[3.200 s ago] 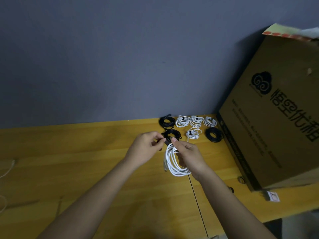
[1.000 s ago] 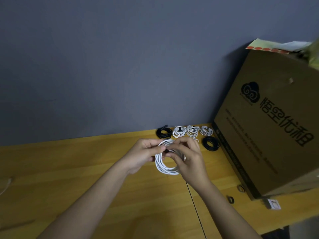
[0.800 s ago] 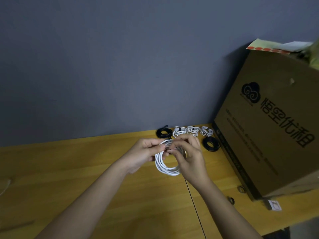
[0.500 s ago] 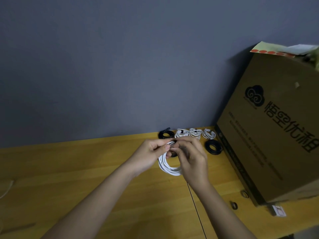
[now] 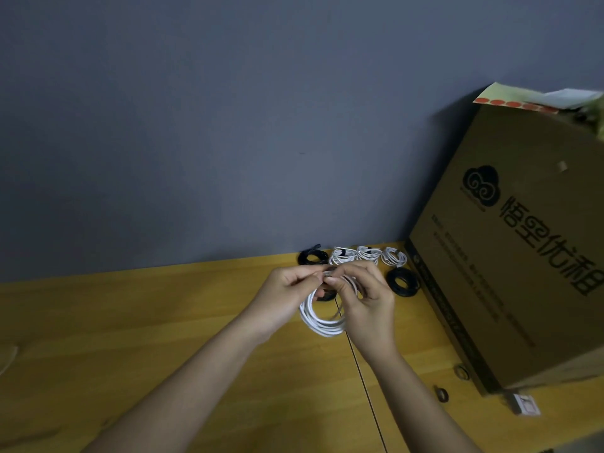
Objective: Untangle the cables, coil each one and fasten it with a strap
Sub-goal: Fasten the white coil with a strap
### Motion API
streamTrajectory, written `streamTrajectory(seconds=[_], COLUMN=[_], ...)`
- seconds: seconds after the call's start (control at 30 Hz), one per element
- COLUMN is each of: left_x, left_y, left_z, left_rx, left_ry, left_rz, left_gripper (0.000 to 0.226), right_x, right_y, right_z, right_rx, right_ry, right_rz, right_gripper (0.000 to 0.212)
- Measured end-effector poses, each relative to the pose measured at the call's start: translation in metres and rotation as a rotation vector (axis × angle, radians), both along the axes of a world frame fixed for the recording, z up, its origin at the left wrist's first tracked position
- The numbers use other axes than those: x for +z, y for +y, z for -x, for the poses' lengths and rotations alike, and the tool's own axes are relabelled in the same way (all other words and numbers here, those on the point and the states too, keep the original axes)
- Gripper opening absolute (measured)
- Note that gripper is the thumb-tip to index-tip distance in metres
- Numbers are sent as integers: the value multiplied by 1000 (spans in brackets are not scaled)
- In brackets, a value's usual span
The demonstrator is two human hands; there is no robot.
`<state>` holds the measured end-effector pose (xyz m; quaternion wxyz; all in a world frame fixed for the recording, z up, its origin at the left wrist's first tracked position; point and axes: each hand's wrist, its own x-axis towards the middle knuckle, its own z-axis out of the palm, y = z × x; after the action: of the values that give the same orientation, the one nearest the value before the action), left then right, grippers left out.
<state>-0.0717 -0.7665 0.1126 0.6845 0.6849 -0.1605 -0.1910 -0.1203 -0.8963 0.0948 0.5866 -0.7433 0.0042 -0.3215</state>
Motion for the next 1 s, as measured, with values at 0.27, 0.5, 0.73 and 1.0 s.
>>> streamTrajectory(seconds=[0.27, 0.5, 0.73, 1.0], left_x=[3, 1, 9, -12], left_y=[5, 17, 24, 21], left_z=[1, 0, 0, -12], left_rx=[-48, -152, -251, -108], left_ry=[-272, -442, -517, -880], left_rz=[-149, -297, -341, -341], left_gripper=[30, 34, 28, 13], right_x=[15, 28, 31, 27], right_y=[0, -13, -14, -13], right_z=[-1, -1, 2, -2], right_rx=[85, 238, 265, 230], right_ry=[150, 342, 383, 449], right_rz=[-211, -352, -446, -483], right_gripper=[35, 37, 35, 28])
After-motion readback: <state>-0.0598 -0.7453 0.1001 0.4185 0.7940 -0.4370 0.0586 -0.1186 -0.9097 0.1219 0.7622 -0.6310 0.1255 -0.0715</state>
